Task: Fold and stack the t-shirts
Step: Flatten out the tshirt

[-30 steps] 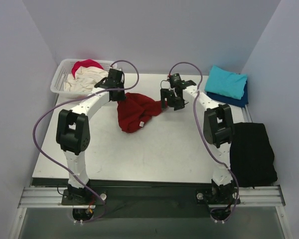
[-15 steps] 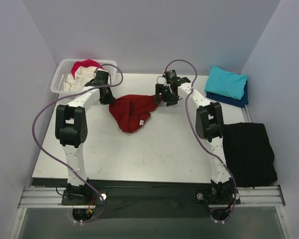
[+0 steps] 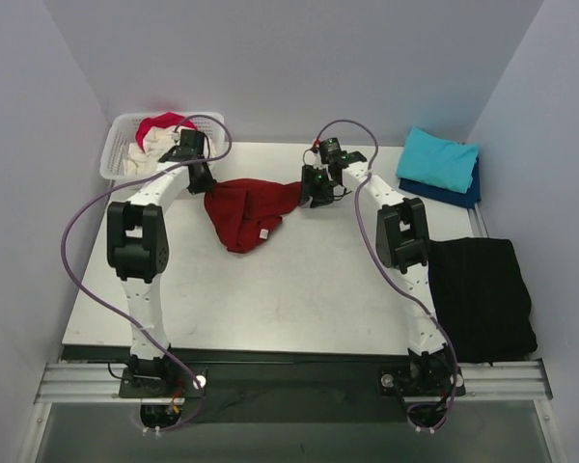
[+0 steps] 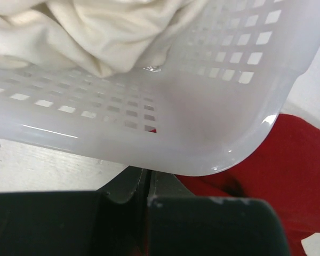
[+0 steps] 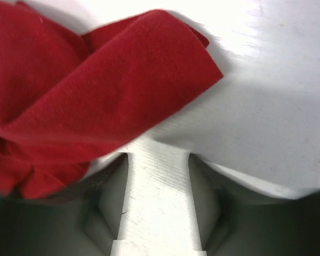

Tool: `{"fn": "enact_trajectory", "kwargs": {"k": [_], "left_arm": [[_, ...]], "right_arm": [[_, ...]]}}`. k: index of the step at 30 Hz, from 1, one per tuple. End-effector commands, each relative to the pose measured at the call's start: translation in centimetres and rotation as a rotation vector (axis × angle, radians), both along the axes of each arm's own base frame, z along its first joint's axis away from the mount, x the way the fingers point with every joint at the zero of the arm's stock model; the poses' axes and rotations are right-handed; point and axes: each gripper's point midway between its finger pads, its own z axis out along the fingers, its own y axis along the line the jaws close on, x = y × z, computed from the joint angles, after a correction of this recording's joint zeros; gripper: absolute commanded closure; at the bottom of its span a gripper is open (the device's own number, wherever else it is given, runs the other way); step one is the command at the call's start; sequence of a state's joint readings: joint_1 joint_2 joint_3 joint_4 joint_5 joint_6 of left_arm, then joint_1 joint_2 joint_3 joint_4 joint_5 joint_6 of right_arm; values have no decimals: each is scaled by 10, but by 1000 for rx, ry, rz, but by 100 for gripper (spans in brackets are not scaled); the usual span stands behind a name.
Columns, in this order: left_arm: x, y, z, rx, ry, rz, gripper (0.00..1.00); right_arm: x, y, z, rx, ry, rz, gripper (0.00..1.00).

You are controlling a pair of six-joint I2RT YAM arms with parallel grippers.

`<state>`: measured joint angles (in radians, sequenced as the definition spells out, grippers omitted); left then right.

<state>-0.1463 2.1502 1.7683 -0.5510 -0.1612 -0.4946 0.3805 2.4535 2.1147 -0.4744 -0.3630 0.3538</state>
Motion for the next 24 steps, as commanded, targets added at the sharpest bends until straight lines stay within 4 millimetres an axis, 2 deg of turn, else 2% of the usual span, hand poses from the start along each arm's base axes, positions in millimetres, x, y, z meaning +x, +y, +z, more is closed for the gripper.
{"fn": "enact_trajectory", "kwargs": {"k": [1,4,6,7,8,11,12,14,15,16,17,21,24], "left_arm": [[42,22,40,22,-166,71,100],[43,18,48,16,-177,54,100],[41,17,49,10,-178,49,100],[37,16,42,-1,-161,37,100],[35,14,45,-7,-166,32,100],[23,10,37,-35,-140,21,100],[19,6,33,-50,-128,10,100],[9,4,26,-73,-98,15,100],[4,-1,23,-102,-82,11,100],[0,-4,23,-119,-74,11,100],[-10,-6,15,-130,-41,10,100],[-33,-14,8,-194,12,17,100],[-48,-22,11,-238,47,-8,100]], "right_arm": [[0,8,1,40,14,17,68],[3,7,4,38,3,14,86],[4,5,4,34,0,9,90],[4,6,4,34,0,8,93],[5,5,6,35,-5,8,92],[3,4,10,27,-10,0,78],[2,3,12,25,-11,-5,69],[3,5,17,31,-23,-13,63],[4,6,18,38,-28,-17,56],[9,10,24,59,-54,-28,54],[11,11,23,67,-59,-35,53],[31,23,28,130,-108,-64,48],[45,35,6,186,-87,-89,47]]}}
